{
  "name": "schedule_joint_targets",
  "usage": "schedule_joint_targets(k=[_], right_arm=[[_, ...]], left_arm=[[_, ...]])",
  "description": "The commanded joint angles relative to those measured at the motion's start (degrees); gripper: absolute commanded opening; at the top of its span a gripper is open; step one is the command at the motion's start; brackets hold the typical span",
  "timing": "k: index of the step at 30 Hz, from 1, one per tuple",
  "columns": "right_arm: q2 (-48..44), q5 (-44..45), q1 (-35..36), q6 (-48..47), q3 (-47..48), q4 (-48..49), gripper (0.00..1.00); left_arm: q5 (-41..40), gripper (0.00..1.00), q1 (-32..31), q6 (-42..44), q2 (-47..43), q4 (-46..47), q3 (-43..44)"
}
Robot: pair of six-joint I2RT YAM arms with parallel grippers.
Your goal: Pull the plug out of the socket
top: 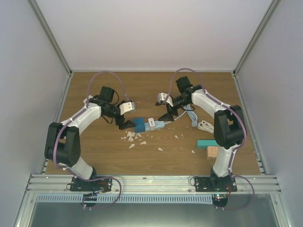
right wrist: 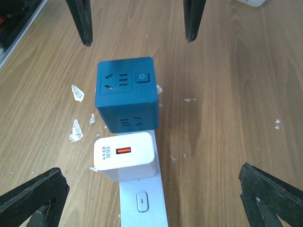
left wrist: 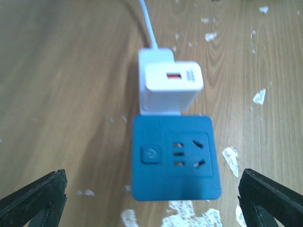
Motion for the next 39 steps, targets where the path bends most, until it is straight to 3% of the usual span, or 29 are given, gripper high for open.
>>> schedule_joint_targets(k=[1,12,21,26,39], right_arm=[[1.45,3.86,3.31,-1.87,-0.96,2.52,1.0],[6.36,7.1,7.4,-4.51,-2.31,6.99,1.0],[8.15,6.68,8.76,-3.15,-2.92,10.58,0.96],[8.21,6.6,9.68,-1.9,-4.09,12.01,0.86],[8.43,8.51,9.96,-0.62,-7.0,14.28,0.47]], left_arm=[[-4.05,0.99,-1.63,0.09,-1.28,8.41,-5.96],[-6.84,0.97,-3.57,-1.24,0.26,14.71,-10.94],[-5.59,0.82,-5.12,-1.44,2.34,16.51,-10.17],[-4.86,0.69,-6.06,-3.37,1.78,18.34,-11.59],[-3.25,0.42,-6.51,-3.68,-2.52,20.5,-13.61]])
